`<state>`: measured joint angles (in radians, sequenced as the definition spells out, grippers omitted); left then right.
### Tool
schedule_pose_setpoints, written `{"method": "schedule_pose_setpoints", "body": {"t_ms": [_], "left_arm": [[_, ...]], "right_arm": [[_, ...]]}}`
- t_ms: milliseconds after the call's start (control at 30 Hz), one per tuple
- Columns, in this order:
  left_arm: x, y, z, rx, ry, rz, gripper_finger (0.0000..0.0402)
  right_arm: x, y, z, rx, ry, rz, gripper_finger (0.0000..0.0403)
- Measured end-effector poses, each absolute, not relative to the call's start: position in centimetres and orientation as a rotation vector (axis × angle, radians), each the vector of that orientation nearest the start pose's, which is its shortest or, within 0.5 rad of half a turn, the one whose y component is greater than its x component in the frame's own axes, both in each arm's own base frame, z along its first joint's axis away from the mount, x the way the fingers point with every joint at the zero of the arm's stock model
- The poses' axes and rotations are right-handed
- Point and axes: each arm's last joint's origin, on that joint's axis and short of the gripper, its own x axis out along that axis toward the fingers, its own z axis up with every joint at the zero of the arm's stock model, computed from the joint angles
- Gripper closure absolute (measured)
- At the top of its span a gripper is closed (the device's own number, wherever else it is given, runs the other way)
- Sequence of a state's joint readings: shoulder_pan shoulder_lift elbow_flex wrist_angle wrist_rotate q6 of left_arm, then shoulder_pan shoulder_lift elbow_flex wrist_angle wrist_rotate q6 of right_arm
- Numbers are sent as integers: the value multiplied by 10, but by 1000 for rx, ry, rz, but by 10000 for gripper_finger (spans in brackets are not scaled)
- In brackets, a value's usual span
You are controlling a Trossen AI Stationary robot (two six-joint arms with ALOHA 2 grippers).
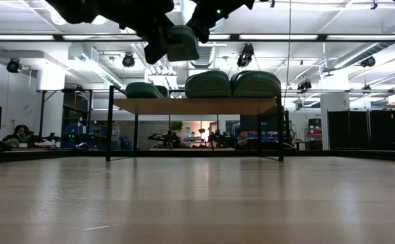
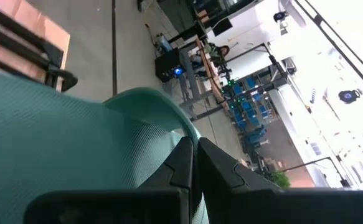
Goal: Pick and place slides into the shelf
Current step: Put the green slide on the shelf
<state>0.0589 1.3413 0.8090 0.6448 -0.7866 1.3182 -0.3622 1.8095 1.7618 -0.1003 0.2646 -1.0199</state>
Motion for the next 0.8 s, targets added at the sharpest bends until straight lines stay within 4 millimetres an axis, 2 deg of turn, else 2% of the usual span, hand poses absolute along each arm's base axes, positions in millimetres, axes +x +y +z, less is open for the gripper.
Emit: {"method": "schedule_pose_setpoints", "body": {"t_ms": [100,333,467,800], "left_arm": [[288,38,300,1191,461,789,347],[287,37,303,1194,457,794,349],[286,34,303,1193,447,787,349],[285,26,307,1208,441,789,349]], "right_arm": [[395,-156,396,-973,444,-494,395],[394,-156,396,-945,436,-503,393],[389,-155,402,-954,468,-560,379],[347,-140,437,-841,454,-591,311]]}}
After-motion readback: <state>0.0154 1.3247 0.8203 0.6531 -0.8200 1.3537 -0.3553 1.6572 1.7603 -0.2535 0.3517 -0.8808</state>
